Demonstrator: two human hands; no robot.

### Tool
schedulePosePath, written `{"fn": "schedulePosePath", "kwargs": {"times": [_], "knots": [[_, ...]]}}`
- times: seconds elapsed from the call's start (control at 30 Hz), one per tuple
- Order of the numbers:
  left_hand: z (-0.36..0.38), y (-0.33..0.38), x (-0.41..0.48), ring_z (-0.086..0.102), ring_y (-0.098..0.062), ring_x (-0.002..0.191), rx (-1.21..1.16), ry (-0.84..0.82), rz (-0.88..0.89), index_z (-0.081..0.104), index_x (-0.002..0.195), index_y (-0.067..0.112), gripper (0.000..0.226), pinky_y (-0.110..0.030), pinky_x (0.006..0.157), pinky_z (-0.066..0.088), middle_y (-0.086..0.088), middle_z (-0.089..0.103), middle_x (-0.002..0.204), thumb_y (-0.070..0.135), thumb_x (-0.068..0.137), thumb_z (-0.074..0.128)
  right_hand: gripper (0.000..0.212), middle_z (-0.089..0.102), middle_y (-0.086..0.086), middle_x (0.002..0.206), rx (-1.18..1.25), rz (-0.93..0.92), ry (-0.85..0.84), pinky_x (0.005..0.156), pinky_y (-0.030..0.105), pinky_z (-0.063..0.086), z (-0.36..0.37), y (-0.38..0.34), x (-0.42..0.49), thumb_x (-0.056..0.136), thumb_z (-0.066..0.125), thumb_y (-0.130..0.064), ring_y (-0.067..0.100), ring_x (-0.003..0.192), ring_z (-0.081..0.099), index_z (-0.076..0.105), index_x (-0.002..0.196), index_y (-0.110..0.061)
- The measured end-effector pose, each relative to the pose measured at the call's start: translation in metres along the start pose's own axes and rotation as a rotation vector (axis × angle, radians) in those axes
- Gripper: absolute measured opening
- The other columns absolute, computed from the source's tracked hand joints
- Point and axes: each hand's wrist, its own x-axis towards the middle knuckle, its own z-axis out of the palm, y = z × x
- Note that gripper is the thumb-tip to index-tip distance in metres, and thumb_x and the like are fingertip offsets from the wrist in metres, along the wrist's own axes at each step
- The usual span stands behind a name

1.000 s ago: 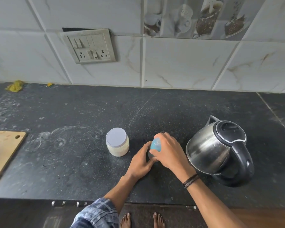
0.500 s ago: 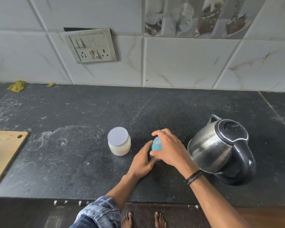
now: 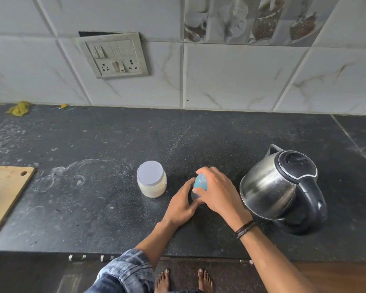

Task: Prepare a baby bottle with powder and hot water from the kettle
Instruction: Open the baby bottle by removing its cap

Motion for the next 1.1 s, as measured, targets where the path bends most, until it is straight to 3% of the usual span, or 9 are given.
{"fn": "schedulePosePath", "kwargs": {"times": [0.17, 0.27, 0.33, 0.43, 0.53, 0.67, 0.8, 0.93, 1.1], "knots": [[0.0, 0.001, 0.0, 0.054, 0.007, 0.122, 0.0, -0.004, 0.002, 0.031, 0.136, 0.065, 0.055, -0.008, 0.093, 0.041, 0.037, 0.052, 0.136, 0.077, 0.087, 0.053, 0.071, 0.05, -0.004, 0.142, 0.059, -0.001, -0.005, 0.093, 0.037, 0.049, -0.003, 0.0, 0.0, 0.087, 0.08, -0.044, 0.021, 0.124, 0.057, 0.047, 0.147, -0.029], [0.0, 0.0, -0.001, 0.054, 0.007, 0.122, 0.012, 0.002, -0.004, 0.031, 0.136, 0.065, 0.056, -0.012, 0.095, 0.042, 0.038, 0.05, 0.136, 0.078, 0.087, 0.054, 0.064, 0.052, -0.003, 0.139, 0.048, 0.002, 0.006, 0.093, 0.037, 0.049, -0.004, -0.002, 0.001, 0.09, 0.077, -0.045, 0.022, 0.123, 0.057, 0.05, 0.145, -0.028], [0.0, -0.001, -0.001, 0.055, 0.004, 0.123, 0.006, -0.003, -0.01, 0.032, 0.137, 0.064, 0.056, -0.019, 0.097, 0.046, 0.035, 0.053, 0.136, 0.078, 0.087, 0.053, 0.056, 0.057, -0.002, 0.136, 0.032, -0.018, -0.019, 0.094, 0.036, 0.048, -0.002, 0.0, 0.001, 0.093, 0.075, -0.033, 0.023, 0.124, 0.056, 0.051, 0.143, -0.027], [0.001, 0.0, -0.001, 0.054, 0.004, 0.125, 0.011, 0.0, -0.002, 0.031, 0.139, 0.063, 0.058, -0.022, 0.099, 0.046, 0.033, 0.053, 0.138, 0.077, 0.087, 0.054, 0.063, 0.054, -0.003, 0.14, 0.061, -0.04, -0.054, 0.098, 0.034, 0.046, -0.003, 0.004, 0.002, 0.091, 0.077, -0.02, 0.023, 0.125, 0.055, 0.048, 0.146, -0.028], [0.0, 0.0, 0.0, 0.054, 0.005, 0.124, 0.015, 0.001, -0.005, 0.031, 0.137, 0.065, 0.057, -0.021, 0.097, 0.046, 0.034, 0.053, 0.136, 0.078, 0.087, 0.053, 0.064, 0.043, -0.005, 0.144, 0.064, -0.04, -0.042, 0.097, 0.034, 0.049, -0.004, 0.004, 0.002, 0.087, 0.08, -0.026, 0.022, 0.124, 0.055, 0.049, 0.143, -0.029], [0.0, 0.0, -0.001, 0.053, 0.007, 0.124, 0.025, -0.01, -0.015, 0.033, 0.139, 0.061, 0.059, -0.019, 0.097, 0.044, 0.038, 0.05, 0.136, 0.08, 0.086, 0.052, 0.051, 0.055, -0.002, 0.133, 0.041, -0.034, -0.024, 0.09, 0.03, 0.044, 0.001, 0.006, 0.001, 0.093, 0.075, -0.024, 0.022, 0.119, 0.055, 0.053, 0.139, -0.027], [0.0, 0.0, -0.001, 0.053, 0.007, 0.124, 0.032, -0.021, -0.027, 0.034, 0.141, 0.052, 0.065, -0.02, 0.098, 0.045, 0.036, 0.051, 0.137, 0.081, 0.086, 0.051, 0.06, 0.051, -0.006, 0.139, 0.075, -0.062, -0.037, 0.087, 0.024, 0.039, -0.001, 0.009, 0.001, 0.088, 0.076, -0.012, 0.021, 0.121, 0.053, 0.052, 0.14, -0.029], [0.001, -0.002, -0.001, 0.054, 0.001, 0.125, 0.029, -0.026, -0.045, 0.037, 0.143, 0.042, 0.069, -0.03, 0.101, 0.047, 0.024, 0.055, 0.14, 0.078, 0.086, 0.054, 0.055, 0.053, -0.004, 0.134, 0.087, -0.047, 0.018, 0.089, 0.031, 0.046, -0.002, 0.009, 0.002, 0.09, 0.078, -0.032, 0.019, 0.119, 0.056, 0.053, 0.139, -0.029], [0.0, -0.001, -0.001, 0.053, 0.002, 0.127, 0.03, -0.033, -0.045, 0.037, 0.145, 0.041, 0.071, -0.027, 0.102, 0.045, 0.026, 0.053, 0.14, 0.077, 0.086, 0.055, 0.066, 0.055, -0.006, 0.137, 0.117, -0.072, -0.061, 0.094, 0.03, 0.046, 0.0, 0.013, 0.002, 0.084, 0.081, -0.014, 0.02, 0.122, 0.057, 0.053, 0.142, -0.03]]}}
